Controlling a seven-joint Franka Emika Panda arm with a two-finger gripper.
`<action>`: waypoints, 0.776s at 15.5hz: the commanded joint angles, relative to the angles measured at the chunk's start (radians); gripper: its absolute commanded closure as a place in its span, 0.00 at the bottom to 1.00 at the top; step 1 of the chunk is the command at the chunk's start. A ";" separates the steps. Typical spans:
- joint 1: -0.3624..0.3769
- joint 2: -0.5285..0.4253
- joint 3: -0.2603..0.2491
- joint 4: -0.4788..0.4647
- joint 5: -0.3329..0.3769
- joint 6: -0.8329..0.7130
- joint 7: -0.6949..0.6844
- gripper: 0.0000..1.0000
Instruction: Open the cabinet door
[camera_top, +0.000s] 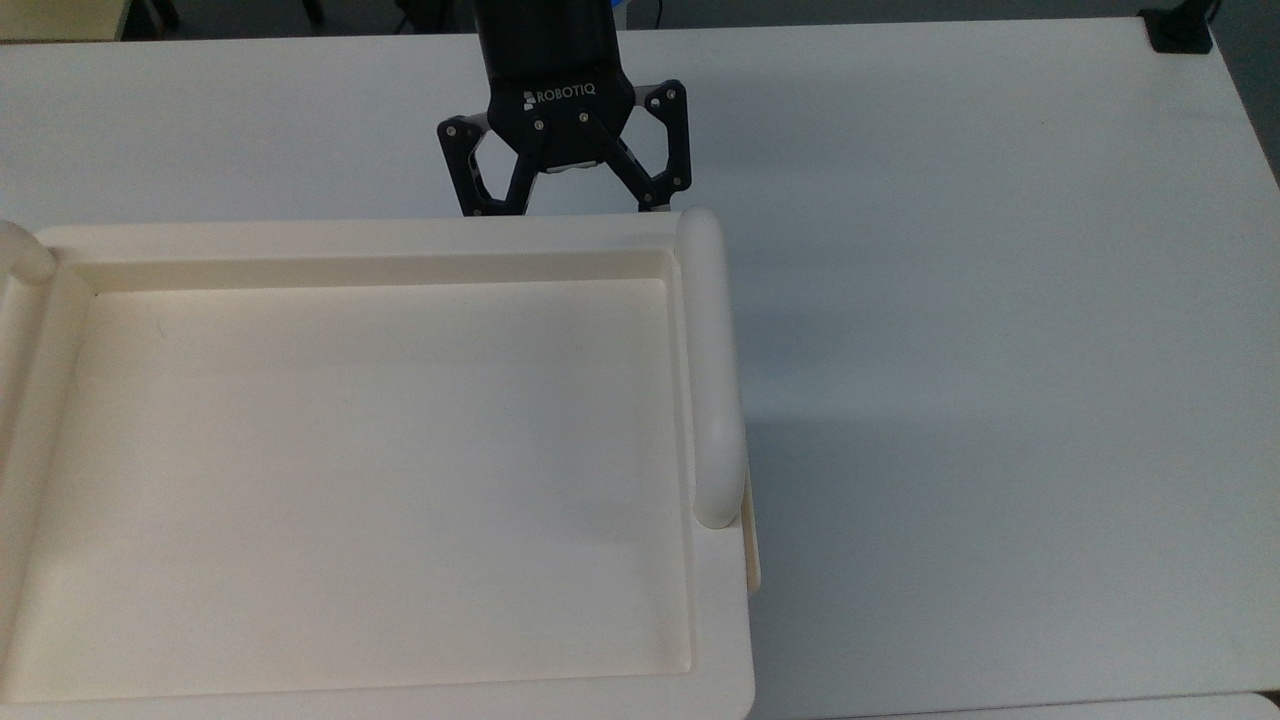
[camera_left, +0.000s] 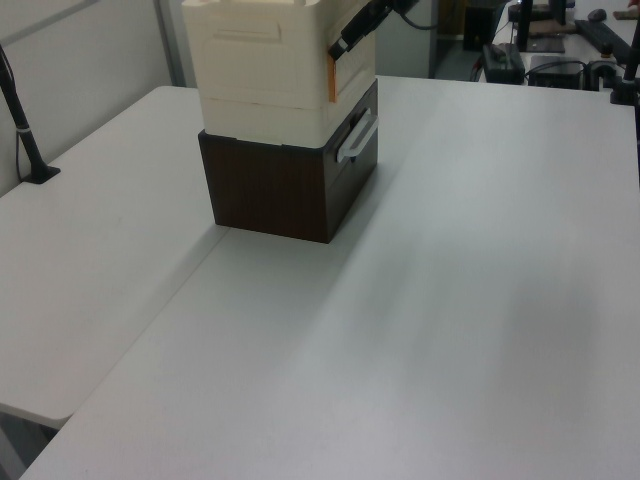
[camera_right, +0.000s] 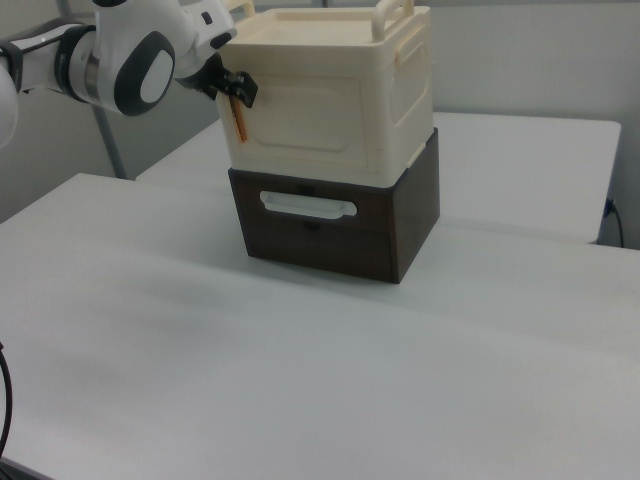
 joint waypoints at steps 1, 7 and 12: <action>0.005 0.015 0.016 0.004 0.004 0.054 0.028 0.27; 0.005 0.029 0.016 0.004 0.001 0.108 0.034 0.49; 0.005 0.029 0.016 0.004 -0.002 0.108 0.033 0.83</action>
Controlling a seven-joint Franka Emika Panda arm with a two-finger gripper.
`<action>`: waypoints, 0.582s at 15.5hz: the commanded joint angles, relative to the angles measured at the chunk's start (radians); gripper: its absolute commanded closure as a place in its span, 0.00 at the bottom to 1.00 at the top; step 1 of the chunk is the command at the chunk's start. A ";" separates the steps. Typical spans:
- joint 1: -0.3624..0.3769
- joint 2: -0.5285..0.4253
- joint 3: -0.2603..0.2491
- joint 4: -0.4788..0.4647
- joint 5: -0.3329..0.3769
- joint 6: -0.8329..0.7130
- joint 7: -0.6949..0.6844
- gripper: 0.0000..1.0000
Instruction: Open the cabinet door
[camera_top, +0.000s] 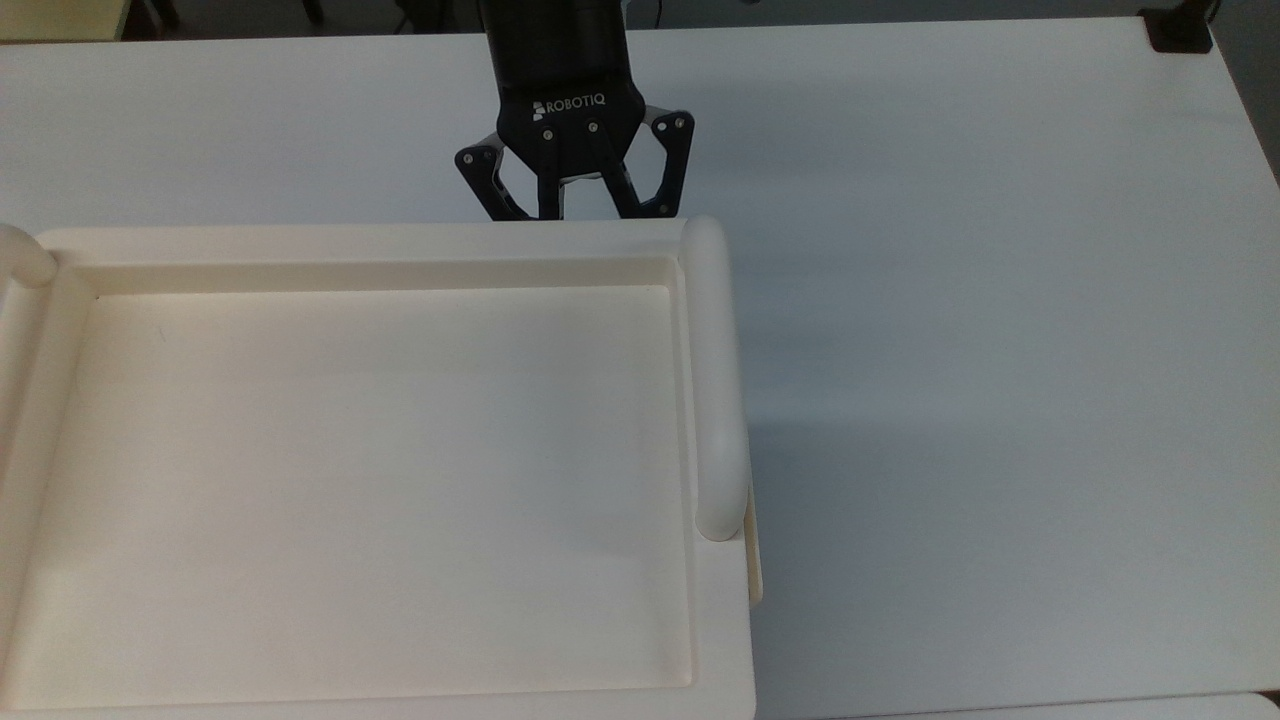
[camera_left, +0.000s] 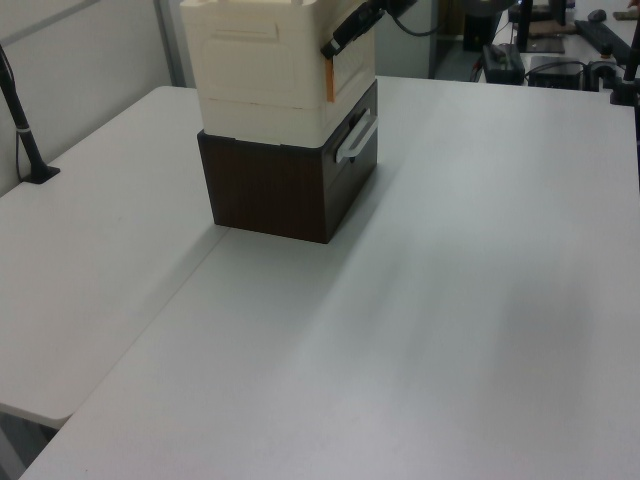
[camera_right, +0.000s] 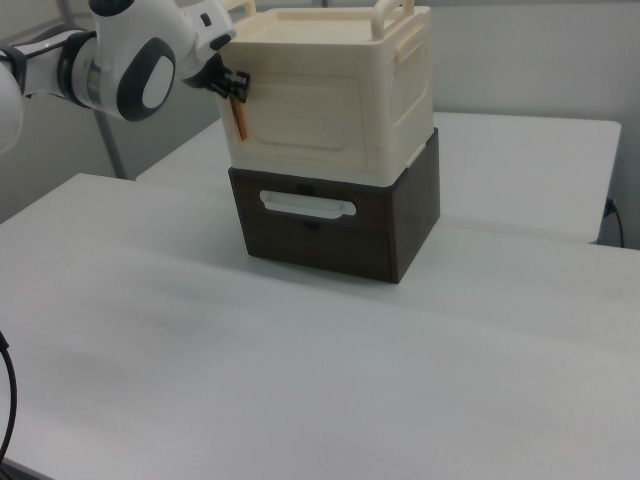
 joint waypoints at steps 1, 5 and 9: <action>0.009 0.011 0.004 0.005 -0.001 0.035 0.015 0.89; 0.004 0.005 0.004 -0.005 -0.003 0.021 0.011 0.95; -0.006 -0.036 0.004 -0.030 -0.003 -0.082 -0.002 0.95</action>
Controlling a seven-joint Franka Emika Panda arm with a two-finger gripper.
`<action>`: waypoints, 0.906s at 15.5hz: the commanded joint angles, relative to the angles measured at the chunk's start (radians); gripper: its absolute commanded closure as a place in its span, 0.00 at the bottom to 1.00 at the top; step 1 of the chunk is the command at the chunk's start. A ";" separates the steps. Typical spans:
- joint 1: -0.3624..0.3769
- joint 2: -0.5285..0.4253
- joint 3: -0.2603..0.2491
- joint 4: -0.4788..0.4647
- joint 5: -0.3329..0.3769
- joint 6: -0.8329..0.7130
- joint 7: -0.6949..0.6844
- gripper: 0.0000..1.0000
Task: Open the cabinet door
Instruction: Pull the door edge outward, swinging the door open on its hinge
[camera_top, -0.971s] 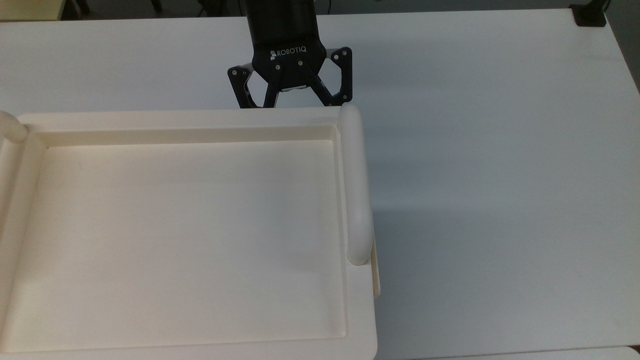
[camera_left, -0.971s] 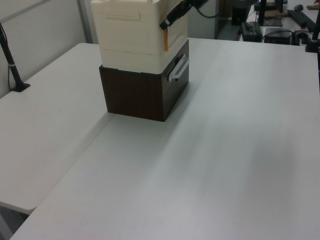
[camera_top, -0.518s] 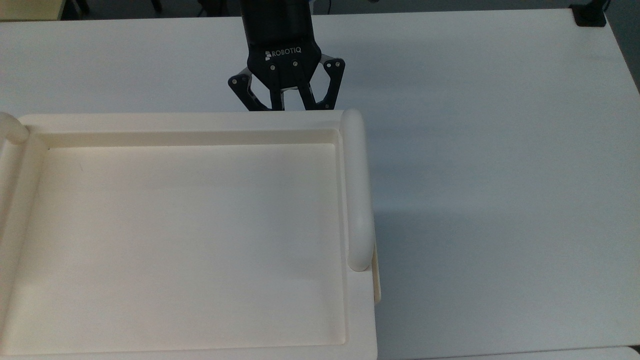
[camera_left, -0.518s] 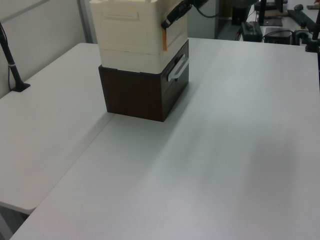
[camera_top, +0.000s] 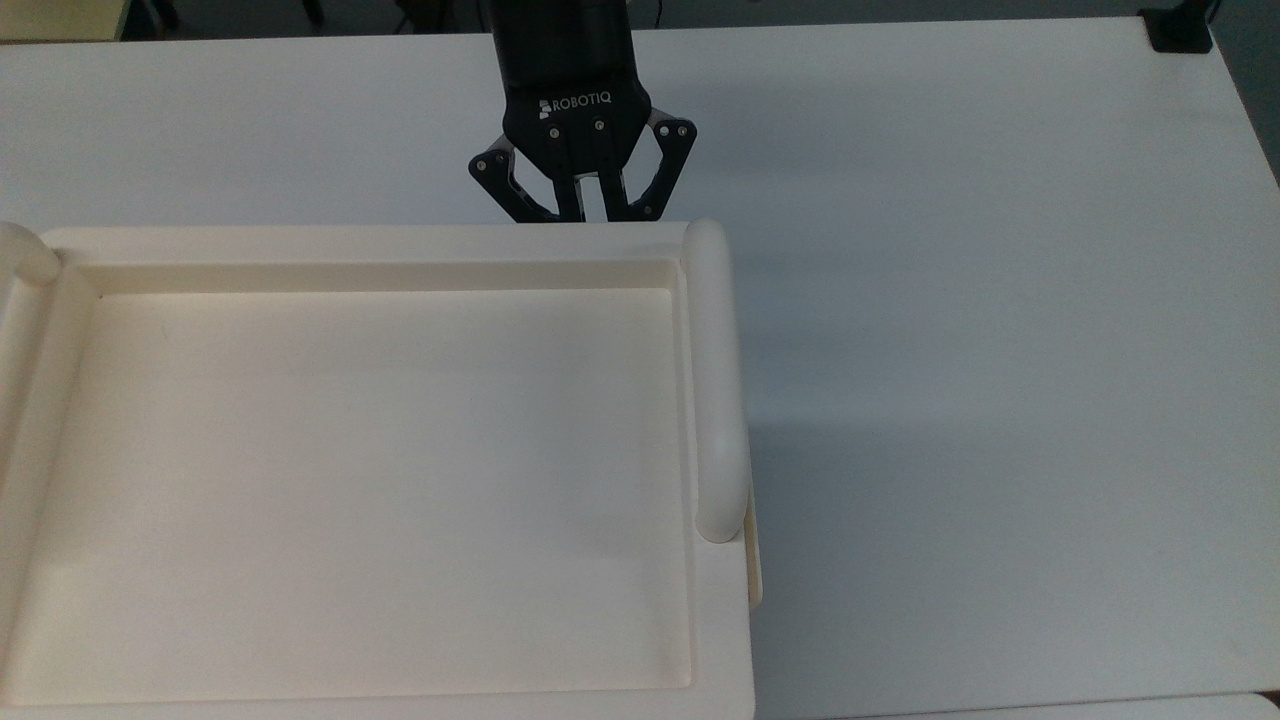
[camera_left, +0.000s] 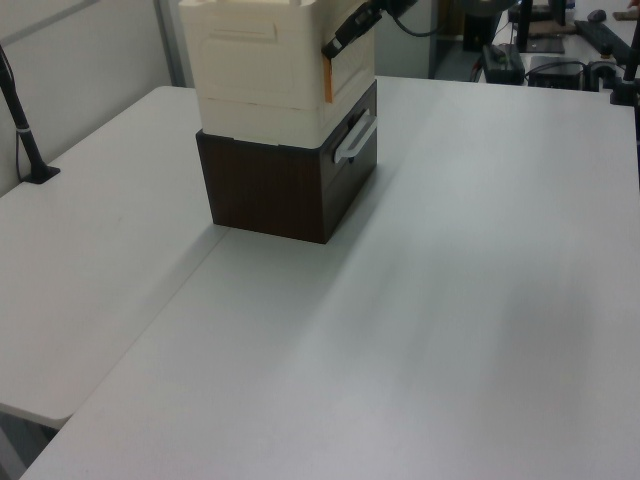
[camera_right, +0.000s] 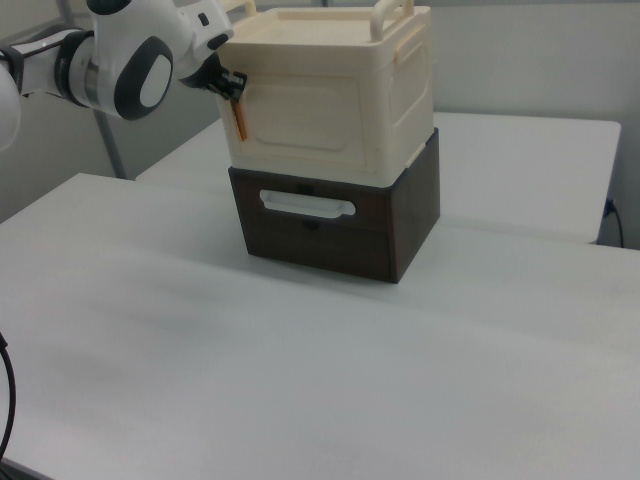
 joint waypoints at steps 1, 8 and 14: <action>-0.020 -0.046 0.002 -0.029 -0.002 -0.117 -0.014 0.95; -0.055 -0.101 0.002 -0.029 -0.002 -0.354 -0.052 0.95; -0.107 -0.135 0.002 -0.029 -0.001 -0.521 -0.095 0.85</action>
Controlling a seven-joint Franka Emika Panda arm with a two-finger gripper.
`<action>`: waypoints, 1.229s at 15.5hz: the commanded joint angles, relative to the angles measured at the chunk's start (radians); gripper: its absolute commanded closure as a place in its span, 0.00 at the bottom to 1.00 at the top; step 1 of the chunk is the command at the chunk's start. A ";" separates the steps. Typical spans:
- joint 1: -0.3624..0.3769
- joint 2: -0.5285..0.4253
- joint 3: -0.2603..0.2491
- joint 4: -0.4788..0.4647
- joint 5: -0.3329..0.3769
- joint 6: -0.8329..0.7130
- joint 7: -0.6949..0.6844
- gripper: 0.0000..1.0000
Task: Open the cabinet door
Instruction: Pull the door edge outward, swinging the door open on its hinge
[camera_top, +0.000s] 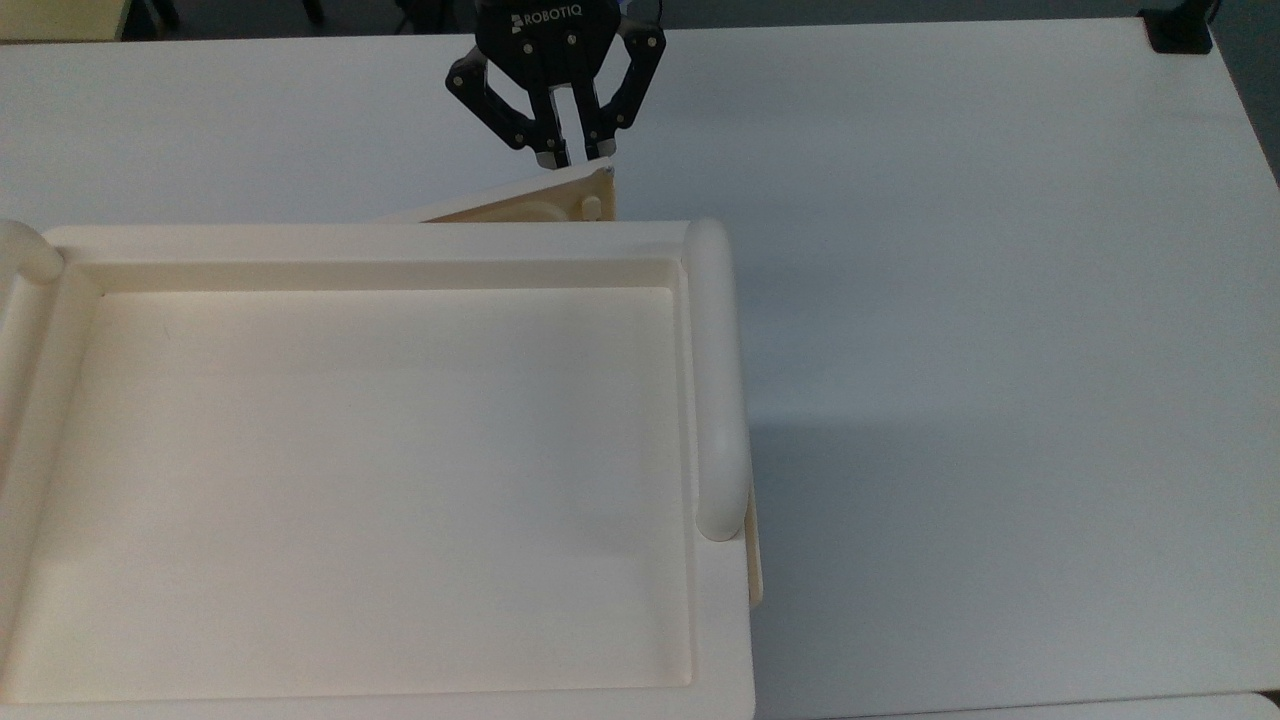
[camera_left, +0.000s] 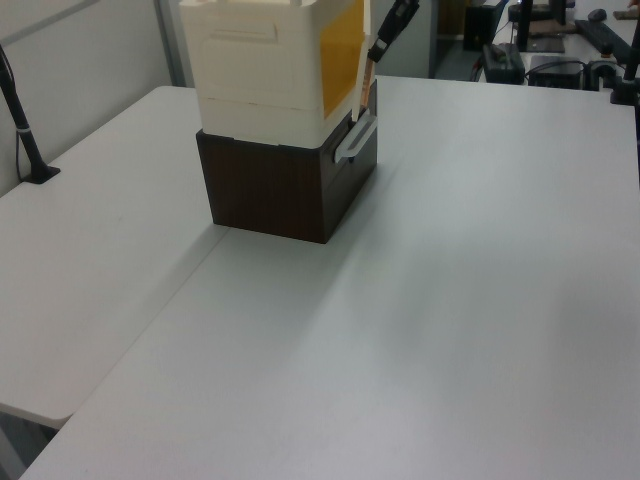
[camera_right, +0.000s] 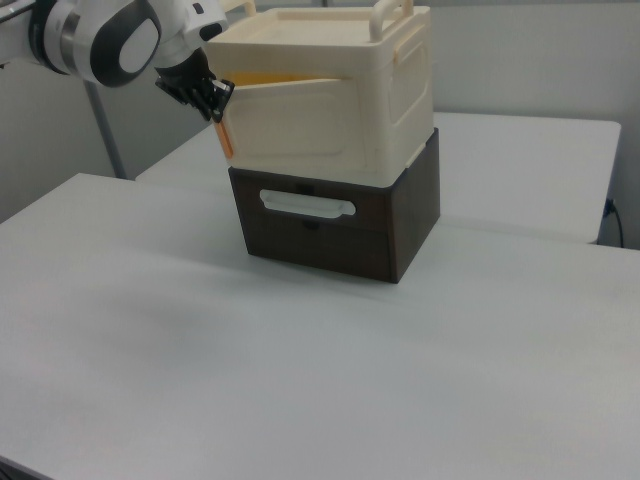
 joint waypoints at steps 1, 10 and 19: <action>-0.068 -0.034 0.000 -0.038 -0.001 -0.148 -0.074 0.82; -0.162 -0.110 -0.074 -0.034 -0.001 -0.426 -0.269 0.26; -0.251 -0.123 -0.197 -0.027 -0.001 -0.501 -0.403 0.00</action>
